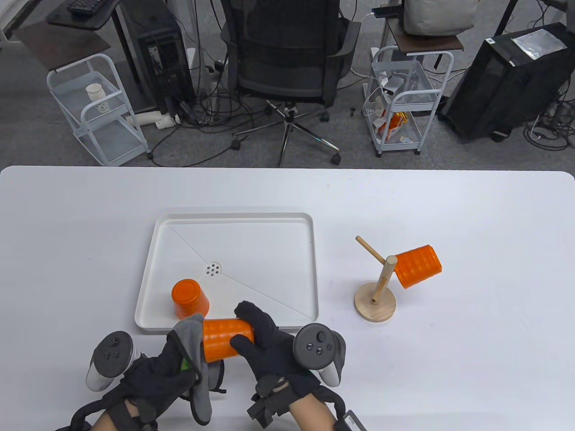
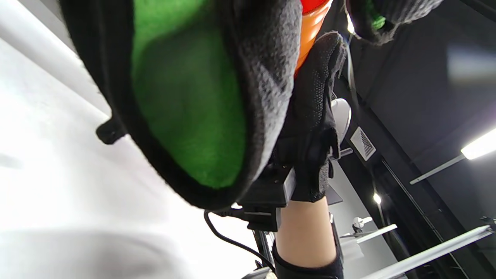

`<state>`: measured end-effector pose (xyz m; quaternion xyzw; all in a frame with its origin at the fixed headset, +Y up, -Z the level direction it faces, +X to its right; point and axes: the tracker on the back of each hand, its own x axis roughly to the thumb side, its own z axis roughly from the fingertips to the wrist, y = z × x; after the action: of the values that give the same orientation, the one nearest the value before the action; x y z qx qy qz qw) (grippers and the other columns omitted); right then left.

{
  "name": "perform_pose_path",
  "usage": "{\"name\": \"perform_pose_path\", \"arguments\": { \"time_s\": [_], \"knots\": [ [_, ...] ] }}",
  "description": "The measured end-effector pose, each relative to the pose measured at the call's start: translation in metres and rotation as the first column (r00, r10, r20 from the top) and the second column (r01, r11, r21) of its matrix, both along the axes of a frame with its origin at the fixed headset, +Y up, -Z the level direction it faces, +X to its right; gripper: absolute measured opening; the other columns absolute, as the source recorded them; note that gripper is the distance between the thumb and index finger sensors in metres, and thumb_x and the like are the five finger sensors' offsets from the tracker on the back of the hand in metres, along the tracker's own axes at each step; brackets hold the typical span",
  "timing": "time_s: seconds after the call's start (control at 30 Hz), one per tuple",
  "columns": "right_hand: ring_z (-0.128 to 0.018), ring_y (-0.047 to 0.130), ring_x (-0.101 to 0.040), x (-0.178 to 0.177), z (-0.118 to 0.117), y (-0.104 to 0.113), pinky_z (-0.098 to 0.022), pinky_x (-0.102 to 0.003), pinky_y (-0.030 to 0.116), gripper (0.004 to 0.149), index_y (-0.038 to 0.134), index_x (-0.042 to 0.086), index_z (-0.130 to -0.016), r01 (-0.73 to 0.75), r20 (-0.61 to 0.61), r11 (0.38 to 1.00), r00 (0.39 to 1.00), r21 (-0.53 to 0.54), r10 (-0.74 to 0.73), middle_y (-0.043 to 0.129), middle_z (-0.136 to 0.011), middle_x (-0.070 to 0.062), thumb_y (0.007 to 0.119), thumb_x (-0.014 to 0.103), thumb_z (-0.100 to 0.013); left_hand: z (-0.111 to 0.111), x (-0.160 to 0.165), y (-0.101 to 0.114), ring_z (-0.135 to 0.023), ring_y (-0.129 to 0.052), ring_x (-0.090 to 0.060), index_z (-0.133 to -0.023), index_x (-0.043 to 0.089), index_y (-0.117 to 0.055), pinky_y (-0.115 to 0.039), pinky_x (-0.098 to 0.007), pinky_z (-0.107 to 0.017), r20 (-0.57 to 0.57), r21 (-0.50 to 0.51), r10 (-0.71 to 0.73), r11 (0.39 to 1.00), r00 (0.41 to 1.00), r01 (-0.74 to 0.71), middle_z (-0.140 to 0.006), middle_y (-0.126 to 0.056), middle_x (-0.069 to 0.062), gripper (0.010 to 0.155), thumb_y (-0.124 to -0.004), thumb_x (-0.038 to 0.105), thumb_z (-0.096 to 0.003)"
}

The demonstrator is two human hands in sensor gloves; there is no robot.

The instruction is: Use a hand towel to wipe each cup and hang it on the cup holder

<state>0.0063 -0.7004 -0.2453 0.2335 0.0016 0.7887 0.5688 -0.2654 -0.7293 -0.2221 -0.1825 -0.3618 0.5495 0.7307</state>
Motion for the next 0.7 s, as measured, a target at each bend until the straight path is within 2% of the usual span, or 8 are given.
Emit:
{"name": "perform_pose_path", "arguments": {
  "time_s": [0.17,0.43,0.7],
  "knots": [
    [-0.053,0.102,-0.036,0.001,0.003,-0.003,-0.048,-0.056,0.084,0.073,0.046,0.015,-0.104,0.044,-0.027,0.999,0.999,-0.023,-0.045,0.071,-0.097,-0.025,0.066,0.056,-0.047,0.001,0.003,0.001,-0.097,-0.076,-0.042,-0.111,0.036,-0.023,-0.064,-0.063,-0.068,0.041,-0.011,0.044,0.999,0.998,-0.043,-0.125,-0.035,0.010,0.085,-0.059,0.075,-0.0438],
    [-0.049,0.103,-0.034,-0.005,0.008,-0.004,-0.045,-0.054,0.085,0.075,0.047,0.014,-0.104,0.031,-0.078,0.999,0.996,-0.009,-0.032,0.073,-0.095,-0.024,0.067,0.058,-0.047,0.001,0.008,0.001,-0.099,-0.073,-0.046,-0.112,0.035,-0.039,-0.062,-0.066,-0.068,0.095,-0.022,0.058,0.998,0.994,-0.056,-0.125,-0.042,0.009,0.086,-0.053,0.079,-0.0393],
    [-0.051,0.101,-0.033,-0.015,0.017,-0.002,-0.047,-0.054,0.085,0.075,0.045,0.015,-0.104,-0.007,-0.123,0.998,0.992,0.058,0.014,0.070,-0.097,-0.022,0.069,0.058,-0.047,0.002,0.009,0.001,-0.098,-0.072,-0.049,-0.112,0.035,-0.049,-0.062,-0.067,-0.068,0.121,-0.027,0.067,0.998,0.990,-0.064,-0.123,-0.050,0.011,0.086,-0.049,0.080,-0.0380]
  ]
}}
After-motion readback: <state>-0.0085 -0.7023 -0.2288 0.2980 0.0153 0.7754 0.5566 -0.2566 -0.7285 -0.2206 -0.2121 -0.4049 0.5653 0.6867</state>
